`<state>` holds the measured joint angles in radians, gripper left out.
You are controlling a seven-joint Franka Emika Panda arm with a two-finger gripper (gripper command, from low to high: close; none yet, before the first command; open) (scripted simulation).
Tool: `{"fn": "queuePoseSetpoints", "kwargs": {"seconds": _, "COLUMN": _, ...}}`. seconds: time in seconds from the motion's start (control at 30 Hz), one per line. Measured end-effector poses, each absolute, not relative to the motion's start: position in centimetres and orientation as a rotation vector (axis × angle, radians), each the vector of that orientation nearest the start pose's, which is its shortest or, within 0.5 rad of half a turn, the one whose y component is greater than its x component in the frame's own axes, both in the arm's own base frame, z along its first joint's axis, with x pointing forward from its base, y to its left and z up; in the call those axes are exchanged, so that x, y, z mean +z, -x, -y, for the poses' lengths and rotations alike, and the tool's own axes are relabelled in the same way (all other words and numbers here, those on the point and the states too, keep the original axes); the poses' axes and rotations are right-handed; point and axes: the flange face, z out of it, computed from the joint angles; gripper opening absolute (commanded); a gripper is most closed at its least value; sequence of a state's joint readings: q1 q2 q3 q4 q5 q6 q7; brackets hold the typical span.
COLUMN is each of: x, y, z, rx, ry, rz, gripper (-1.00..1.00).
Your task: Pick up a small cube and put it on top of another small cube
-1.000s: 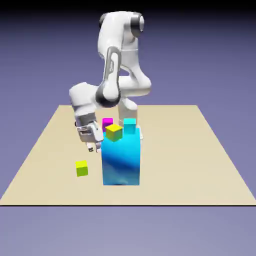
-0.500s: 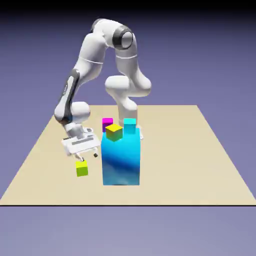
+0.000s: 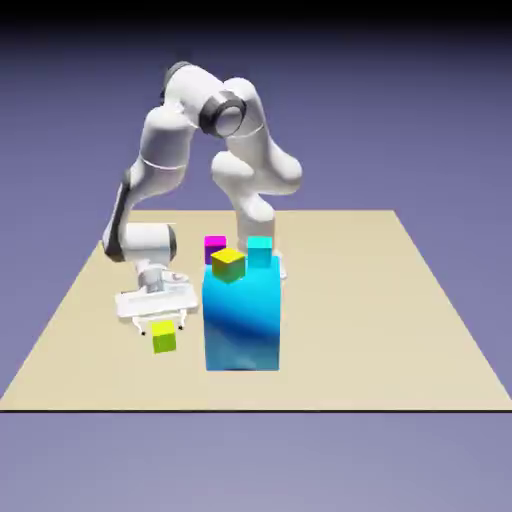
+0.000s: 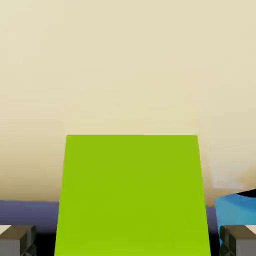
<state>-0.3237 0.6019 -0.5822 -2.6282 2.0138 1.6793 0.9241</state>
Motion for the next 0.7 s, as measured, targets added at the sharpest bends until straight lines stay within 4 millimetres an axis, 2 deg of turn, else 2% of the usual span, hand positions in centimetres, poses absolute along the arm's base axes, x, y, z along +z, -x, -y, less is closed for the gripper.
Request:
{"fn": "queuePoseSetpoints", "kwargs": {"seconds": 0.03, "x": 6.7, "y": -24.2, "z": 25.2, "rx": 0.681, "ry": -0.518, "rz": -1.964, "gripper": -1.00}}
{"fn": "queuePoseSetpoints", "kwargs": {"seconds": 0.17, "x": 10.5, "y": -19.9, "z": 26.4, "rx": 0.680, "ry": -0.519, "rz": -1.964, "gripper": -1.00}}
{"fn": "queuePoseSetpoints", "kwargs": {"seconds": 0.2, "x": 11.8, "y": -20.0, "z": 28.1, "rx": 0.623, "ry": -0.471, "rz": -1.950, "gripper": -1.00}}
{"fn": "queuePoseSetpoints", "kwargs": {"seconds": 0.33, "x": 17.2, "y": -24.9, "z": 29.3, "rx": 0.715, "ry": -0.197, "rz": -1.884, "gripper": -1.00}}
{"fn": "queuePoseSetpoints", "kwargs": {"seconds": 0.47, "x": 23.7, "y": -28.5, "z": 30.1, "rx": 0.761, "ry": 0.082, "rz": -1.832, "gripper": -1.00}}
{"fn": "queuePoseSetpoints", "kwargs": {"seconds": 0.6, "x": 29.6, "y": -31.2, "z": 28.8, "rx": 0.845, "ry": 0.348, "rz": -1.810, "gripper": -1.00}}
{"fn": "queuePoseSetpoints", "kwargs": {"seconds": 0.7, "x": 34.2, "y": -32.3, "z": 27.9, "rx": 0.879, "ry": 0.540, "rz": -1.809, "gripper": -1.00}}
